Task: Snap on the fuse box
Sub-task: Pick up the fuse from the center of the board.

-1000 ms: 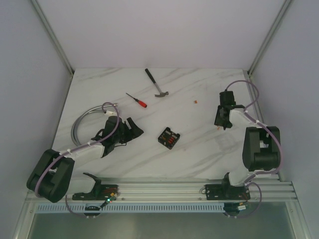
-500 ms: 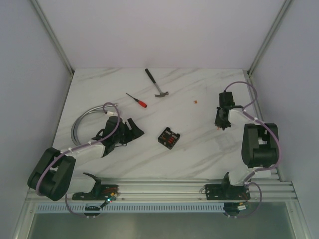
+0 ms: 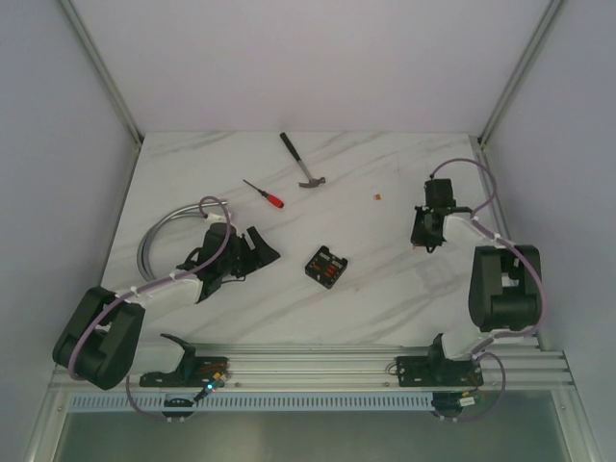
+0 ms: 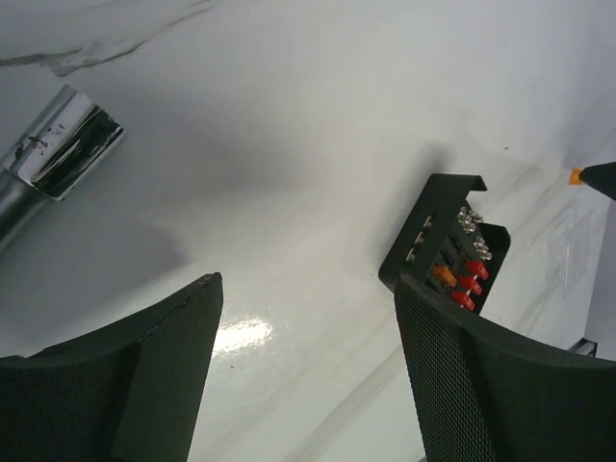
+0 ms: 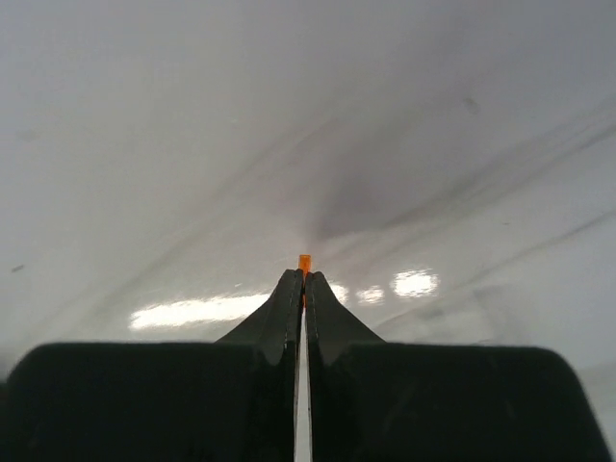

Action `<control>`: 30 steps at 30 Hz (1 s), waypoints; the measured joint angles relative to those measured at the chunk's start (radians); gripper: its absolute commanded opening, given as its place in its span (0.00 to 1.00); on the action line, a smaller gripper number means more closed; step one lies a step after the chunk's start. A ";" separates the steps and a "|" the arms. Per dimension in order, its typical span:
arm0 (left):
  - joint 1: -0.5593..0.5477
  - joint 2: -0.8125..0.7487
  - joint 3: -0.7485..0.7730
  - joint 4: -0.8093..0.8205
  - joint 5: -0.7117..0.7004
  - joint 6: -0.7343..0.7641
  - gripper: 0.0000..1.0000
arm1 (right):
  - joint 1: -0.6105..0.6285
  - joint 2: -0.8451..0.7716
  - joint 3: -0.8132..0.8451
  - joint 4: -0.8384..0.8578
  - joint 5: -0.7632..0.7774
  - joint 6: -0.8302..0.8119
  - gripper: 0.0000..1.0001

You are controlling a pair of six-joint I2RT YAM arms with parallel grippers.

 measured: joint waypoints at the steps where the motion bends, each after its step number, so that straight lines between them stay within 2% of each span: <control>1: 0.000 -0.004 0.003 -0.003 0.002 0.000 0.81 | 0.000 -0.018 -0.007 0.006 -0.030 -0.001 0.00; 7: 0.000 -0.053 0.022 -0.001 0.011 -0.003 0.81 | 0.020 -0.174 -0.037 0.097 -0.245 0.002 0.00; 13: 0.000 -0.115 0.023 0.077 0.056 -0.012 0.79 | 0.068 -0.286 -0.106 0.301 -0.491 0.064 0.00; 22: -0.085 -0.125 0.083 0.291 0.144 -0.003 0.69 | 0.154 -0.314 -0.195 0.676 -0.795 0.253 0.00; 30: -0.189 -0.095 0.163 0.498 0.198 0.055 0.58 | 0.232 -0.321 -0.231 0.973 -0.964 0.426 0.00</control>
